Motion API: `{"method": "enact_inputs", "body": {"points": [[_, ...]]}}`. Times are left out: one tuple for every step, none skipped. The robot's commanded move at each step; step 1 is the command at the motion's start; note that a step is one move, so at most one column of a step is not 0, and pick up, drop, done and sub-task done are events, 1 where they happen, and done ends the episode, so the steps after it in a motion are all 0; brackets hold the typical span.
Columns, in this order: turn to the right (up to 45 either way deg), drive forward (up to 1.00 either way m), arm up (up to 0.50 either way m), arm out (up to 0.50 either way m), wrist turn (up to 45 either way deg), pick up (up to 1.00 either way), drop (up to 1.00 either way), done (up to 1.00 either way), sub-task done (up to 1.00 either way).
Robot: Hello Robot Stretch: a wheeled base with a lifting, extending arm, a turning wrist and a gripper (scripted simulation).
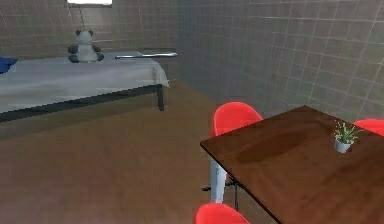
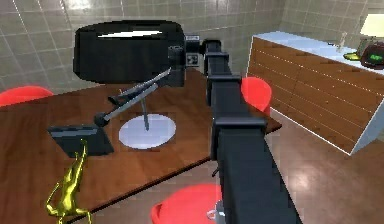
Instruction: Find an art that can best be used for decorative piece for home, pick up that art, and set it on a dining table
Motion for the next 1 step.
{"method": "enact_inputs", "body": {"points": [[0.0,0.0,0.0,0.0,0.0,0.0,0.0,1.0,0.0]]}}
